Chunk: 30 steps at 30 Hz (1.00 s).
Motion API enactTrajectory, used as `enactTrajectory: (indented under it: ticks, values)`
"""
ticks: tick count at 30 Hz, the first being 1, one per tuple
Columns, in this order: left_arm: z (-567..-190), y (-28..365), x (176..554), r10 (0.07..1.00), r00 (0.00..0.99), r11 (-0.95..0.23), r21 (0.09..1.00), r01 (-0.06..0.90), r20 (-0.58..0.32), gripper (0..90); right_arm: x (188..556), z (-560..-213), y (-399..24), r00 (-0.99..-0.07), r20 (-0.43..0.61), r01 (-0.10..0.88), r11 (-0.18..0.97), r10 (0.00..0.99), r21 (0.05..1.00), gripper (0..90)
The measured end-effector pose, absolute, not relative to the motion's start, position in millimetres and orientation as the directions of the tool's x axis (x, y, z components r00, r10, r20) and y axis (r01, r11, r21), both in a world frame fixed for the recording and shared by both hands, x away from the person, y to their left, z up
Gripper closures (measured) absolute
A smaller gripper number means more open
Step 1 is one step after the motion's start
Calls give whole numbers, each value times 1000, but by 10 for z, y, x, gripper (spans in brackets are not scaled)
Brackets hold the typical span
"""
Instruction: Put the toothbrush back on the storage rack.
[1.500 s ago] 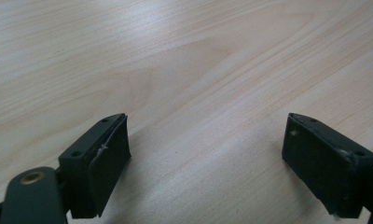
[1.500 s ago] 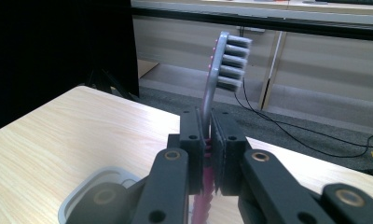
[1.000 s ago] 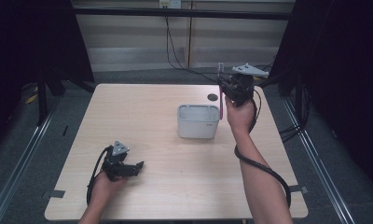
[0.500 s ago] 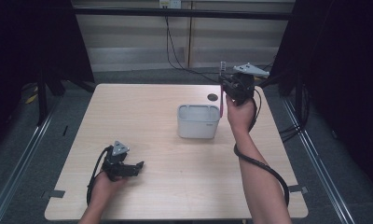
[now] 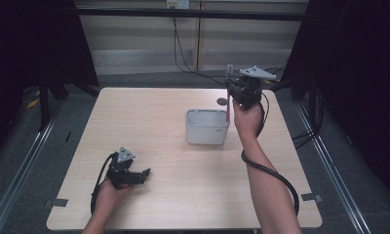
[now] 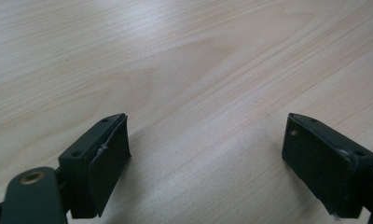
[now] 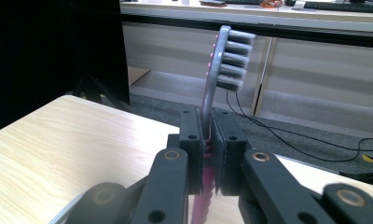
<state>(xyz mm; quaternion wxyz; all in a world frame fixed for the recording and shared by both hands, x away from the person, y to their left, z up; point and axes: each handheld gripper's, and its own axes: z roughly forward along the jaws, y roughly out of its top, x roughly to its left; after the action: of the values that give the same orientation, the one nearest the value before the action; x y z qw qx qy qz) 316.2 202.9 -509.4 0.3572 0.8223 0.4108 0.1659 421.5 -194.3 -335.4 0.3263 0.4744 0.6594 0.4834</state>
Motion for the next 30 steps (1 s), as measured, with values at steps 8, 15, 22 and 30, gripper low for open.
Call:
enactTrajectory:
  ticks: [8, 15, 22, 30]
  values:
    - [-5093, 2030, 3163, 794, 608, -410, 723, 556, -18, 146, 4203, -3417, -1910, -350, 31, 315, 87, 936, 945, 837]
    - [-5093, 2030, 3163, 794, 608, -409, 724, 556, -18, 146, 4157, -3494, -1911, -351, 40, 328, 83, 935, 941, 837]
    - [-5095, 2027, 3162, 796, 605, -403, 726, 557, -21, 146, 4126, -3535, -1922, -356, 40, 337, 89, 934, 937, 836]
    - [-5094, 2028, 3163, 795, 606, -405, 725, 557, -20, 146, 4081, -3590, -1948, -354, 38, 344, 92, 935, 934, 835]
